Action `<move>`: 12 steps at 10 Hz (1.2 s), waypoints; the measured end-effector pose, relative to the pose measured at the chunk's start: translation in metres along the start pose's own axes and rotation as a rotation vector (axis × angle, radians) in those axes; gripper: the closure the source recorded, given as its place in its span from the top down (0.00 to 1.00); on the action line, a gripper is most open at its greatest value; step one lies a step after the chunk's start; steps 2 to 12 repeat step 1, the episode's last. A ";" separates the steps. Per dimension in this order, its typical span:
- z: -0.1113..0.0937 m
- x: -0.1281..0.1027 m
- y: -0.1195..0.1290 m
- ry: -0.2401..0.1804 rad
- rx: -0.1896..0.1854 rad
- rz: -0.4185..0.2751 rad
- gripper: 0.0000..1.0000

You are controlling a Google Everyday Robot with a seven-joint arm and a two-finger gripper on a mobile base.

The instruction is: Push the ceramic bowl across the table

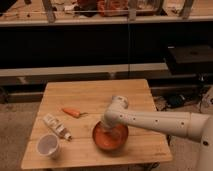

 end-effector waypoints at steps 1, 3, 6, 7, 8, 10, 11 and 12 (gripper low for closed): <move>0.000 0.001 0.002 0.004 -0.009 0.001 0.00; 0.000 0.001 0.002 0.004 -0.009 0.001 0.00; 0.000 0.001 0.002 0.004 -0.009 0.001 0.00; 0.000 0.001 0.002 0.004 -0.009 0.001 0.00; 0.000 0.001 0.002 0.004 -0.009 0.001 0.00; 0.000 0.001 0.002 0.004 -0.009 0.001 0.00; 0.000 0.001 0.002 0.004 -0.009 0.001 0.00; 0.000 0.001 0.002 0.004 -0.009 0.001 0.00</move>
